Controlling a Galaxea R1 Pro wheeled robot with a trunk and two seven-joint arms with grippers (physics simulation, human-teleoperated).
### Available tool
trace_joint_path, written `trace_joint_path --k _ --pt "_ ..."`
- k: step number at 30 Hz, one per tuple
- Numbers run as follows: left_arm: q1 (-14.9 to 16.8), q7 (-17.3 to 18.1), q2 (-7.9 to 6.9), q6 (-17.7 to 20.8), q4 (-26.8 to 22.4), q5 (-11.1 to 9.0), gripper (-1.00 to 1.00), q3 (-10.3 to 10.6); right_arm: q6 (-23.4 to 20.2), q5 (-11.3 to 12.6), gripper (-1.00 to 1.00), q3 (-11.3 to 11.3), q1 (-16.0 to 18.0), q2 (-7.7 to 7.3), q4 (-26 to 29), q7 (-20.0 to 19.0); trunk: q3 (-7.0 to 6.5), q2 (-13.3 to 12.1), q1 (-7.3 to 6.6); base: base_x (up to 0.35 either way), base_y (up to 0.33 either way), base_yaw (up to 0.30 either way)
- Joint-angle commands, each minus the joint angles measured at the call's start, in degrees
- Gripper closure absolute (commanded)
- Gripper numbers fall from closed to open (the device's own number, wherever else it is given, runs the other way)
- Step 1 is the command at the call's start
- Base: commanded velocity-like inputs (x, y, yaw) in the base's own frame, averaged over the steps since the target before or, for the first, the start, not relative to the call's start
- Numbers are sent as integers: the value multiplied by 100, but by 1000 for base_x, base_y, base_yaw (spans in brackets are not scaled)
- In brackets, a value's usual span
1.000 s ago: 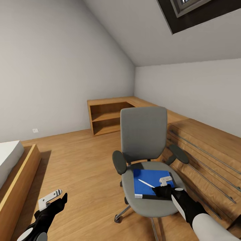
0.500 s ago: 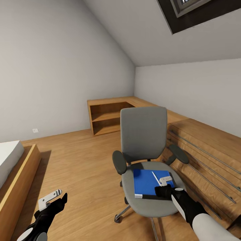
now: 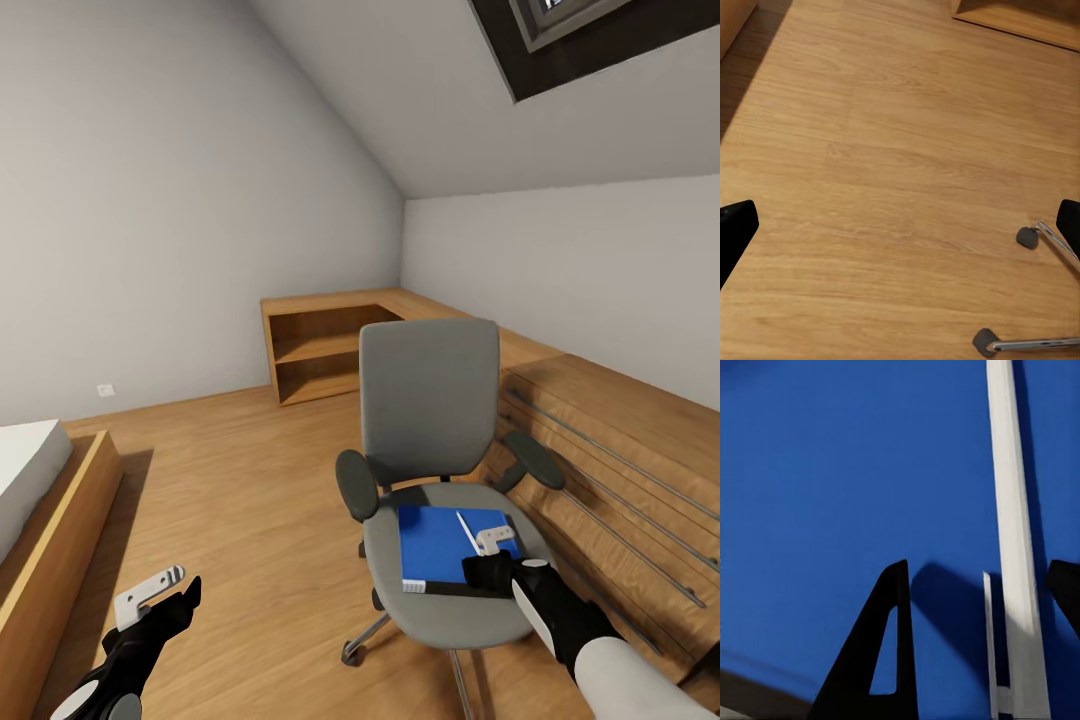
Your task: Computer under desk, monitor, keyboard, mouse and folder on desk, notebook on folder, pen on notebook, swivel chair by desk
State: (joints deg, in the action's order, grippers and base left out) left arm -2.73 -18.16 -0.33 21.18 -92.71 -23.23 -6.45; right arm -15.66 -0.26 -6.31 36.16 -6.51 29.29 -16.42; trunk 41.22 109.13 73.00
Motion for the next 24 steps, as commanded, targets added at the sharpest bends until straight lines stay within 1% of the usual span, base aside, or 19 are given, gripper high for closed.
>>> trace_joint_path --k 1,5,19,24 --pt "1 -39 -3 17 -11 -59 -100 4 -114 13 100 -24 -4 -7 -69 -17 6 2 0 0 0 0" --pt "1 -39 -3 17 -11 -60 -100 3 -227 17 100 -21 -4 -5 -64 -19 6 2 0 0 0 0" --pt "1 -39 -3 17 -11 -59 -100 4 -293 17 100 -14 -4 -9 -64 -20 6 2 0 0 0 0" --pt "1 -39 -3 17 -11 -60 -100 3 -508 26 100 -4 -4 -9 -55 -27 6 2 0 0 0 0"
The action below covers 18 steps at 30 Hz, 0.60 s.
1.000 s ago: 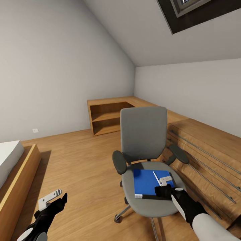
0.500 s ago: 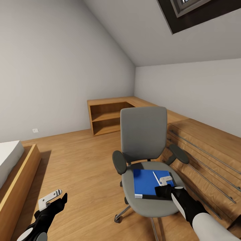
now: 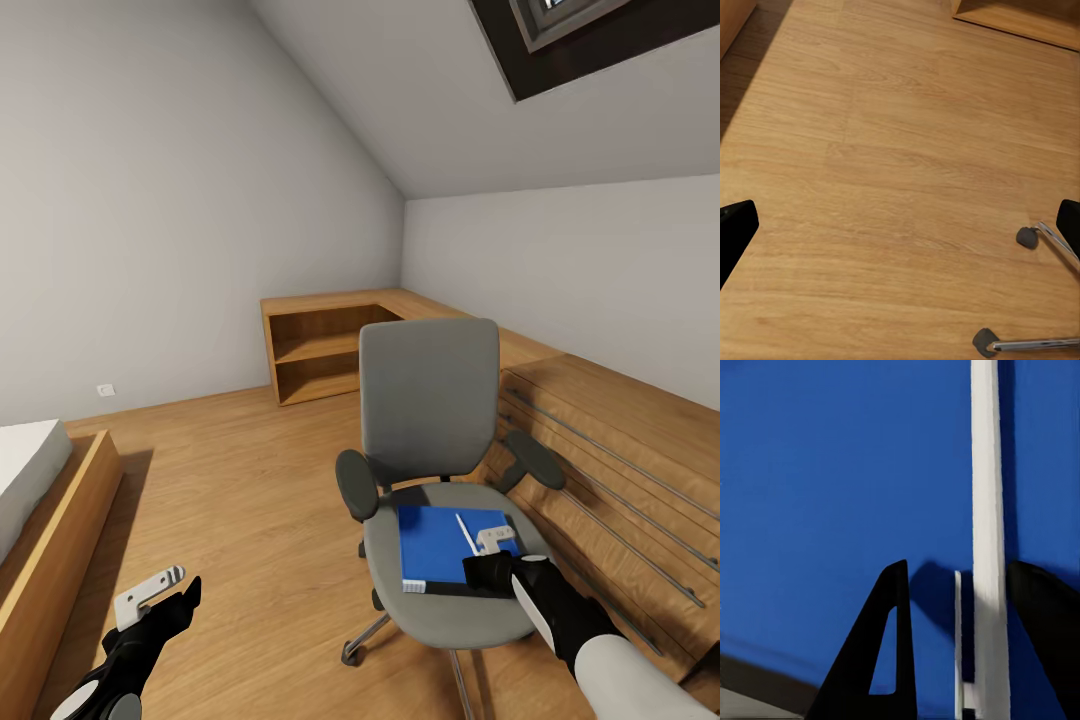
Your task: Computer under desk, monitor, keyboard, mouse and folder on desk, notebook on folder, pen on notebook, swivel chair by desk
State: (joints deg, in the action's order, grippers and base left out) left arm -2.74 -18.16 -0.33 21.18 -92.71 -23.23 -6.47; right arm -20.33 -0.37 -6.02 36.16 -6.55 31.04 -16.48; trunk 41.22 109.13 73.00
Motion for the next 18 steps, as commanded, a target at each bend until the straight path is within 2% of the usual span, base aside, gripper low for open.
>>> trace_joint_path --k 1,18 --pt "1 -39 -2 17 -10 -61 -100 8 -66 37 100 -31 -3 -4 -230 -22 6 2 0 0 0 0" --pt "1 -39 -2 17 -10 -59 -100 5 -393 71 100 -6 -3 -12 -11 -31 6 2 0 0 0 0"
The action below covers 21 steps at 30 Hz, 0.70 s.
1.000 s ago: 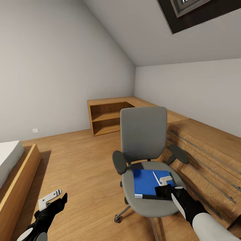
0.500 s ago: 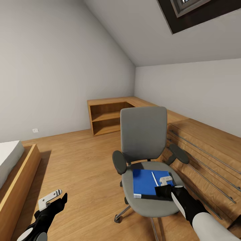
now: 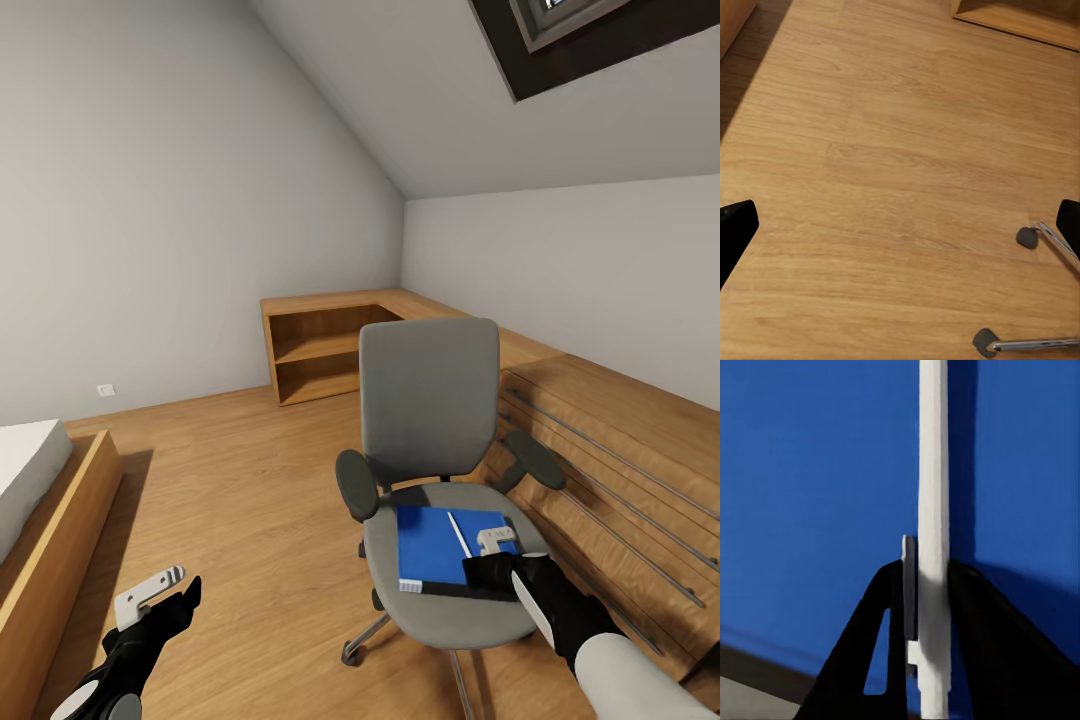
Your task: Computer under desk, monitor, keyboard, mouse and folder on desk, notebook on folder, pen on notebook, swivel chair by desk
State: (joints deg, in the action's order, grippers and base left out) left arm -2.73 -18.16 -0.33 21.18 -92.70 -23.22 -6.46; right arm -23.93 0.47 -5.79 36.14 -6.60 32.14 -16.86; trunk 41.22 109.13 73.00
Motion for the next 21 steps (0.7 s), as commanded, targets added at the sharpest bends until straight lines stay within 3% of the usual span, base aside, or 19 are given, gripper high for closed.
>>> trace_joint_path --k 1,17,21 --pt "0 -39 -2 17 -11 -60 -100 4 -36 -15 100 -29 -2 -7 -118 7 5 2 0 0 0 0" --pt "0 -39 -3 11 -11 -60 -100 -6 -41 -16 100 -22 -2 -8 -103 7 5 2 0 0 0 0" --pt "0 -39 -4 9 -11 -60 -100 -11 -41 -13 100 -21 -2 -8 -103 7 -66 -159 -88 0 0 0"
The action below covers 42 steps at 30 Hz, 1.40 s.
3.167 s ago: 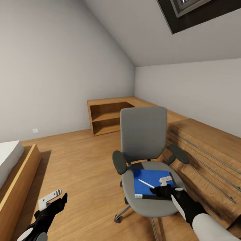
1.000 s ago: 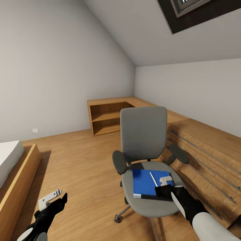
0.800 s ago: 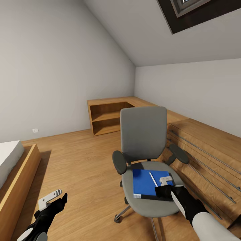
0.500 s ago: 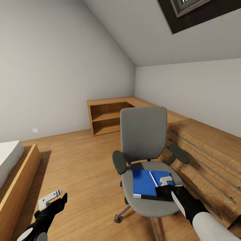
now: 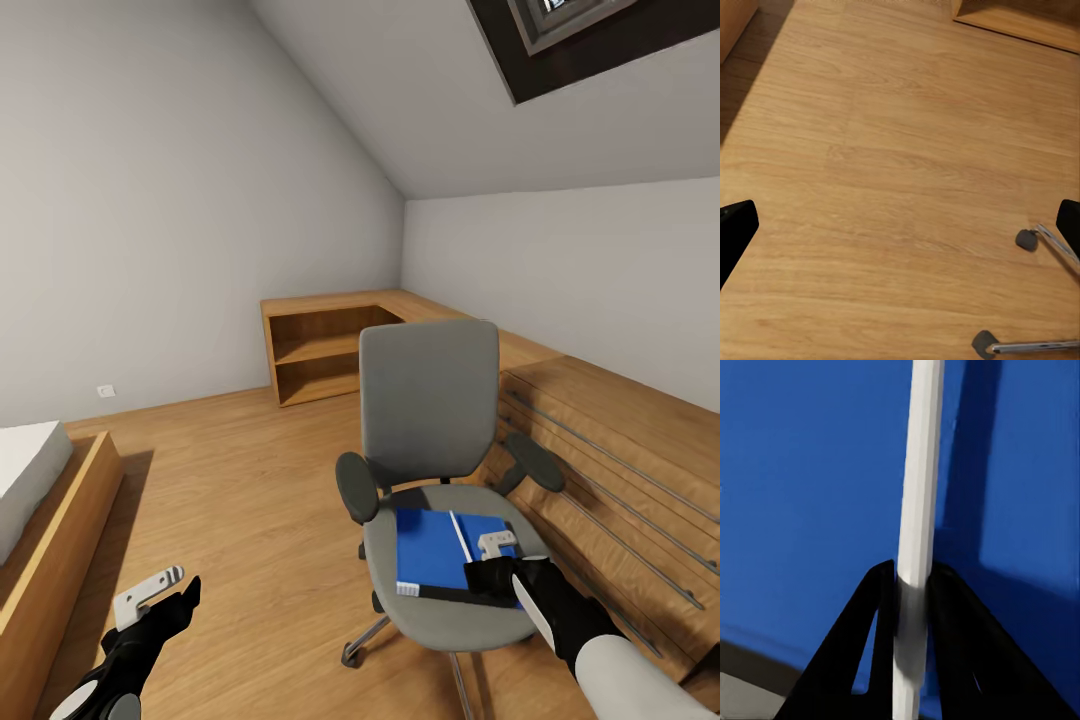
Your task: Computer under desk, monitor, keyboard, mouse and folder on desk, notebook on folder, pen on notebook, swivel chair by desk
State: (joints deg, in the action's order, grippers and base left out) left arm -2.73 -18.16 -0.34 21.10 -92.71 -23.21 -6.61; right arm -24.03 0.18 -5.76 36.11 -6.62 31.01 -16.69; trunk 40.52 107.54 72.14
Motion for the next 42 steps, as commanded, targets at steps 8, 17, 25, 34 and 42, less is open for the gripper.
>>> trace_joint_path --k 8,17,25,34,42 --pt "0 -39 -6 16 -10 -60 -100 10 -26 6 100 -16 -2 -13 309 -8 -140 -320 -177 0 0 0" --pt "0 -39 -9 12 -10 -52 -100 10 -173 -1 100 -5 -339 -15 2085 25 -301 -681 -374 -60 0 0" --pt "0 -39 -8 16 -10 -51 -100 10 -343 83 100 136 -1056 2 3642 589 -445 -1002 -550 -299 0 0" --pt "0 -39 -4 17 -10 -28 -100 16 -416 1129 100 213 -2115 136 5568 2657 -606 -1363 -748 -259 0 0" --pt "0 -65 192 -46 10 -57 -100 -65 -489 1266 100 256 -2186 335 5493 2749 -749 -1682 -923 -15 0 0"
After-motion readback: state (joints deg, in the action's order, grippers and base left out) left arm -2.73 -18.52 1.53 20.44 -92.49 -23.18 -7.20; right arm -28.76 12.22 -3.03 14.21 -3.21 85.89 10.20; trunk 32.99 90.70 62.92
